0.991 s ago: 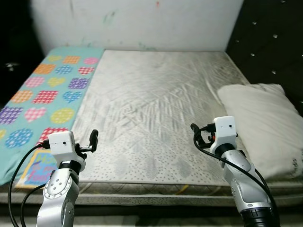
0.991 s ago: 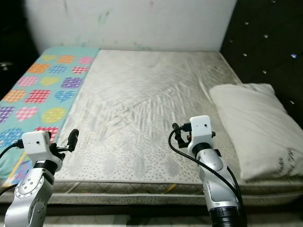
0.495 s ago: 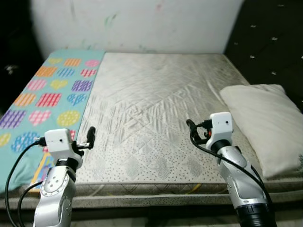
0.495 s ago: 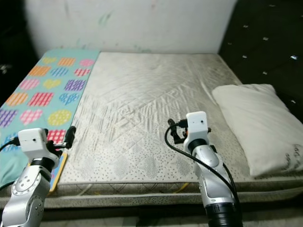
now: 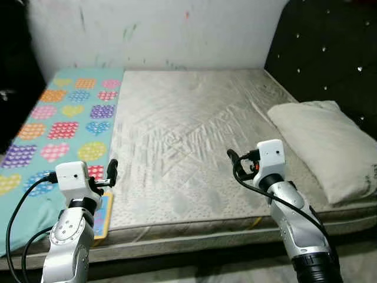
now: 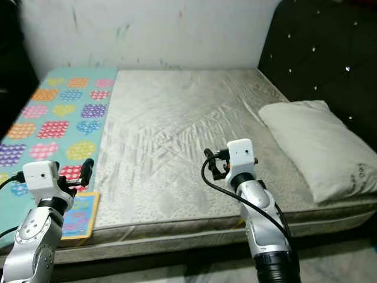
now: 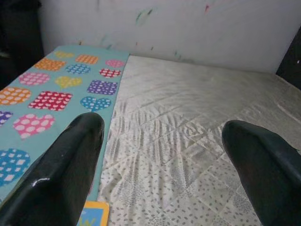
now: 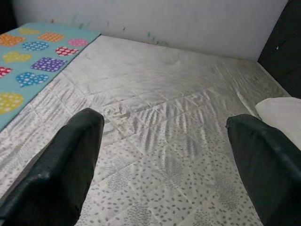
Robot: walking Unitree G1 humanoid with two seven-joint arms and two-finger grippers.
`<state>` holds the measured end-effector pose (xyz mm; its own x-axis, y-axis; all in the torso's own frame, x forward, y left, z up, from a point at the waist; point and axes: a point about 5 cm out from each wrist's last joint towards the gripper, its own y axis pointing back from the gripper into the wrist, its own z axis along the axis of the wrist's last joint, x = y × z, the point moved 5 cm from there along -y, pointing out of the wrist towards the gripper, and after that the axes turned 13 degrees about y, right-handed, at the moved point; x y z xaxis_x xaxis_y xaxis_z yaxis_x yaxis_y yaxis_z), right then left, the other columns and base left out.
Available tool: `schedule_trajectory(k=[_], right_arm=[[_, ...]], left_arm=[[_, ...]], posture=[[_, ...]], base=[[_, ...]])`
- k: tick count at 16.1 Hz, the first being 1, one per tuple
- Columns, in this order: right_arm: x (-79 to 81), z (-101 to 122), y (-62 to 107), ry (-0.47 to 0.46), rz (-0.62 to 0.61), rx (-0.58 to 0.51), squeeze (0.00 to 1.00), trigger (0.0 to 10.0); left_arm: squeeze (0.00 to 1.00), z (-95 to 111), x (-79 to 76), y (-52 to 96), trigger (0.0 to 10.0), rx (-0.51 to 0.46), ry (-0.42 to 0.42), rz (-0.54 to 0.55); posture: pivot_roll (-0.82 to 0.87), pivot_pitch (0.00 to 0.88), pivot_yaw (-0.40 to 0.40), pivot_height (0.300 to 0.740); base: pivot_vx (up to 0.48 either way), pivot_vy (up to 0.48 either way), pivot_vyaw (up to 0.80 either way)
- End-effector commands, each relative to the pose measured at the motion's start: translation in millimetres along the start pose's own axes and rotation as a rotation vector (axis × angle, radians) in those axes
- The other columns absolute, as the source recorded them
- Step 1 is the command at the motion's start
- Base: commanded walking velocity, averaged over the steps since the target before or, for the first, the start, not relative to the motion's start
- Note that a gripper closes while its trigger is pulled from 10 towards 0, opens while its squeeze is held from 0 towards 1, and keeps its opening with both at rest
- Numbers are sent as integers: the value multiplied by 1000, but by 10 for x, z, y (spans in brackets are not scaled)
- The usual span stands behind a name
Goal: Clean up the room
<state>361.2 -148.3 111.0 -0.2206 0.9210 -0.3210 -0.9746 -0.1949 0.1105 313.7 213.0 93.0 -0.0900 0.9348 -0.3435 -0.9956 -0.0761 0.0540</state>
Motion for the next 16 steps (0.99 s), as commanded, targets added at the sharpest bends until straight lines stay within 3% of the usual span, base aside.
schedule_trajectory(k=[1,5,16], right_arm=[[-68,-26,17,9,-12,8,0,10000],[-22,3,13,26,8,-7,0,10000],[14,18,-20,14,17,-12,0,10000]], left_arm=[[0,48,-143,-21,10000,-24,21,-40],[0,115,-261,-31,10000,-51,58,-77],[0,173,-318,-46,10000,-57,62,-98]], posture=[[-148,0,-16,740],[-147,0,-17,740],[-142,0,-15,740]], base=[[0,0,0],[0,0,0],[365,0,0]])
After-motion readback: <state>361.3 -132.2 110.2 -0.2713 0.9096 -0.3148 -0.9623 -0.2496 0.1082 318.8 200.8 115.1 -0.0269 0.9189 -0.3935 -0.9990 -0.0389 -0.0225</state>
